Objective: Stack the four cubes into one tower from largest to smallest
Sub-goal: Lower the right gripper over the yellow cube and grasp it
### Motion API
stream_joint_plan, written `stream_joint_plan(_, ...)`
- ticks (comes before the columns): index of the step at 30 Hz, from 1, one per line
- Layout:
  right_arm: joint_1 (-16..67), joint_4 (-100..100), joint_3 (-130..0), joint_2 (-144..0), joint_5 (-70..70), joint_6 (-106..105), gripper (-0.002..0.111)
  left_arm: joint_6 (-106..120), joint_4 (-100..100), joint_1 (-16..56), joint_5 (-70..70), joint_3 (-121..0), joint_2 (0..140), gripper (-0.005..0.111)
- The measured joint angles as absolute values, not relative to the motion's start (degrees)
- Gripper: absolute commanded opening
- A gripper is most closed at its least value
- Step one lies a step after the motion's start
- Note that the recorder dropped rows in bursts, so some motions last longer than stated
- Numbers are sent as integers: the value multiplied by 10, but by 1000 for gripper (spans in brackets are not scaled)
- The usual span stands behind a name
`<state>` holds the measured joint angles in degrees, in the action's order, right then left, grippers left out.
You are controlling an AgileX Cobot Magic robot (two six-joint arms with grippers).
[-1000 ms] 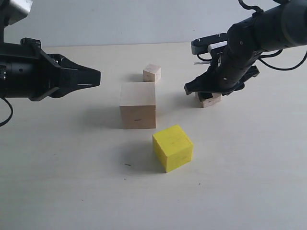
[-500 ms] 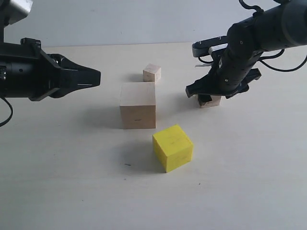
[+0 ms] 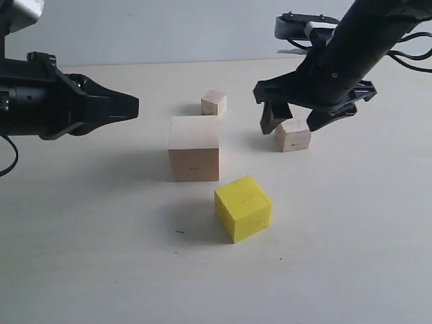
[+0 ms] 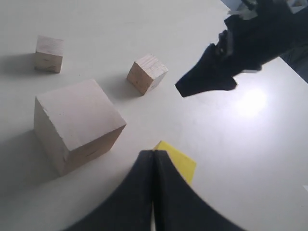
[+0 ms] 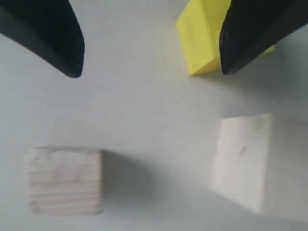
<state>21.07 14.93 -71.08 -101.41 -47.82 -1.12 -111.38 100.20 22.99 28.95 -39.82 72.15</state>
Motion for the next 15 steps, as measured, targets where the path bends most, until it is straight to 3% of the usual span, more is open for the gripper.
stream_joint_plan(15, 358, 117, -704, -1008, -534, -18, 70, -1114, 1002, 230, 298, -398, 722, 0)
